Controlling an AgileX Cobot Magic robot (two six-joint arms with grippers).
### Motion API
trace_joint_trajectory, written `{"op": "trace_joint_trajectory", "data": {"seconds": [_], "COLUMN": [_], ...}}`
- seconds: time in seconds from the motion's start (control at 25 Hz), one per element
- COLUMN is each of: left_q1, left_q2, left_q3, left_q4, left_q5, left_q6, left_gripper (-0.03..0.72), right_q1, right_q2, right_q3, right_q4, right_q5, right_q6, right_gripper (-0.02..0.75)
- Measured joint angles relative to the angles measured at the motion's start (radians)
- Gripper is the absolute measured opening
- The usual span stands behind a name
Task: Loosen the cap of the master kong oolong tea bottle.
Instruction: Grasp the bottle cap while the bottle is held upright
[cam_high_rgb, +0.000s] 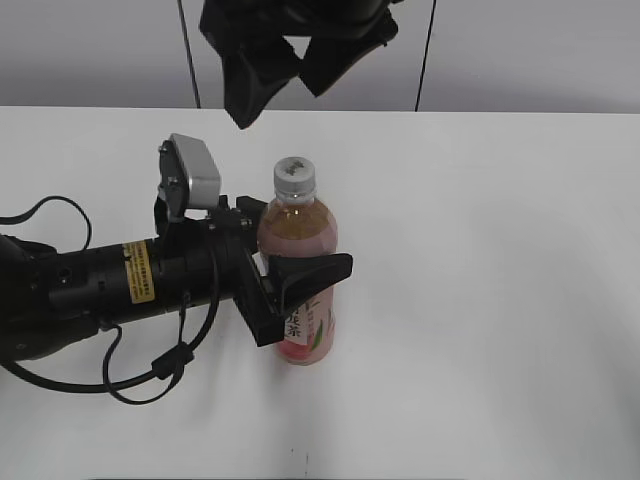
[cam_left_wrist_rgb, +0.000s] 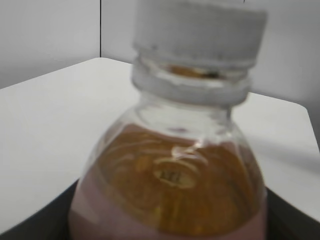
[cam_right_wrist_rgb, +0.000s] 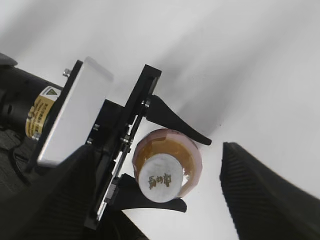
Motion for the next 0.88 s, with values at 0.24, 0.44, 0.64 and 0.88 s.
{"op": "trace_joint_trajectory", "data": {"seconds": [0.24,0.44,0.64,0.88], "left_q1": [0.0,0.0,0.0,0.0], "left_q2": [0.0,0.0,0.0,0.0], "left_q3": [0.0,0.0,0.0,0.0], "left_q4": [0.0,0.0,0.001,0.001], "left_q5": [0.0,0.0,0.0,0.0], "left_q6": [0.0,0.0,0.0,0.0], "left_gripper": [0.456,0.456,0.456,0.456], "right_q1": [0.0,0.0,0.0,0.0], "right_q2": [-0.006,-0.041,-0.039,-0.028], "right_q3": [0.027,0.133,0.157,0.157], "right_q4": [0.013,0.021,0.024,0.024], "right_q5": [0.0,0.0,0.0,0.0], "right_q6": [0.151,0.223,0.292,0.319], "right_gripper": [0.586,0.586,0.569,0.504]}}
